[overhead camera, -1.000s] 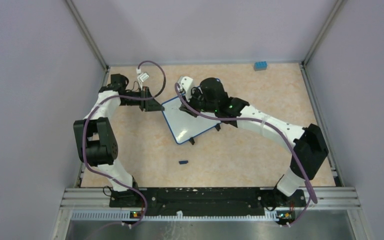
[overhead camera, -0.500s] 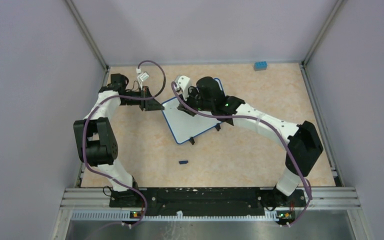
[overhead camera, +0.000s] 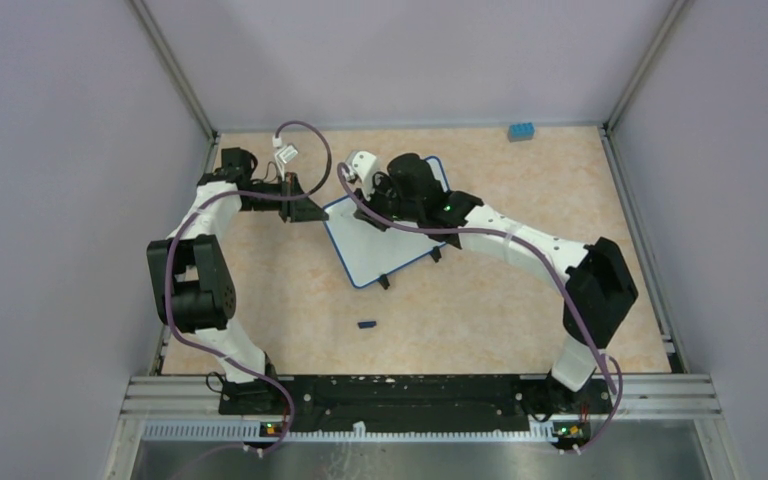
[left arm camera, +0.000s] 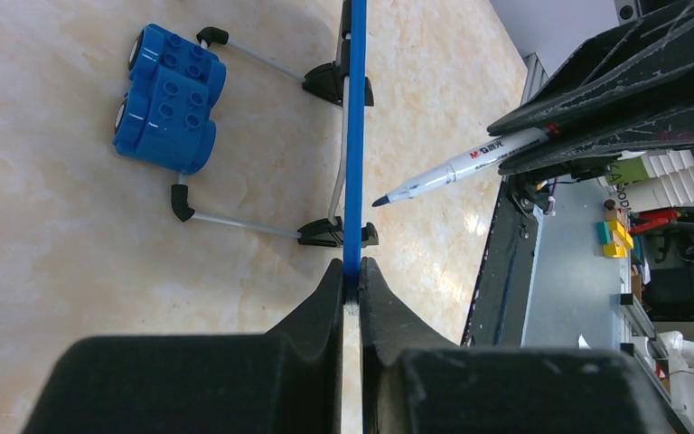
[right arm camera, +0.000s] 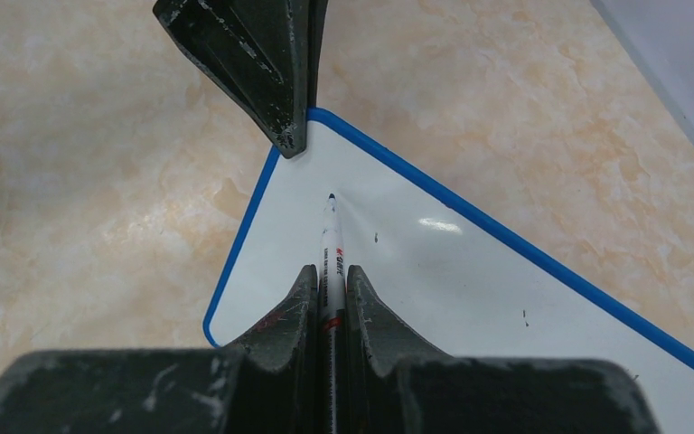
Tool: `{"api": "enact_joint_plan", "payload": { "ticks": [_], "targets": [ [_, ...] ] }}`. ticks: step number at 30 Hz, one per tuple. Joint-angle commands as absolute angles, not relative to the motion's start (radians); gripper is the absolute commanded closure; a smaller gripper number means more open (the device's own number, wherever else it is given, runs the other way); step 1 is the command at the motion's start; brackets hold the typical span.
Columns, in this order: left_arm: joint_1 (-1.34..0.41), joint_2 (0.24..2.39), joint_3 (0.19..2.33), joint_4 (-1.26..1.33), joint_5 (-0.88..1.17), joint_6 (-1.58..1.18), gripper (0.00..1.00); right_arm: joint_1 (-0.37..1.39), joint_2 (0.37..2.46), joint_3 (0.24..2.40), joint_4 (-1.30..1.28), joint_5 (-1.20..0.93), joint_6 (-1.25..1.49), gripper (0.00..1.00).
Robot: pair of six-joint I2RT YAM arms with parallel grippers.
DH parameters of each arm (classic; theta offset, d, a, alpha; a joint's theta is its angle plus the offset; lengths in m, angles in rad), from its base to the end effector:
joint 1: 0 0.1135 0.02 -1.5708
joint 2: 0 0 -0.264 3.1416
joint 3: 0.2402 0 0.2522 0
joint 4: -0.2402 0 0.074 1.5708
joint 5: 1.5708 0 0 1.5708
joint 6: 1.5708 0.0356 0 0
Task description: Write a sentence on the whiteboard
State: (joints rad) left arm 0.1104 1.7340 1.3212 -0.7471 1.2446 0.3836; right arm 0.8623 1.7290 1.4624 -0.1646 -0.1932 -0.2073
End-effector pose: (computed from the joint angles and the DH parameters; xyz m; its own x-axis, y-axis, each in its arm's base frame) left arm 0.3471 0.0045 0.2524 -0.7174 0.0411 -0.6954 0.6570 0.3718 -0.6558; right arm 0.2633 0.3178 0.3220 -0.0894 -0.4147 -0.9055 -0.8963 0.4300 -0.1084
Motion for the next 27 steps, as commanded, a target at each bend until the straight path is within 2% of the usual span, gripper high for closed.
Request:
{"api": "enact_joint_plan", "payload": {
  "ticks": [1,27],
  "targets": [
    [0.114,1.695,1.316,-0.73,1.276,0.394,1.0,0.871,1.739,1.525,-0.138,-0.162,-0.207,1.0],
    [0.114,1.699,1.314,-0.733,1.276,0.4,1.0,0.89,1.812,1.596,-0.168,-0.141,-0.219,1.0]
  ]
}}
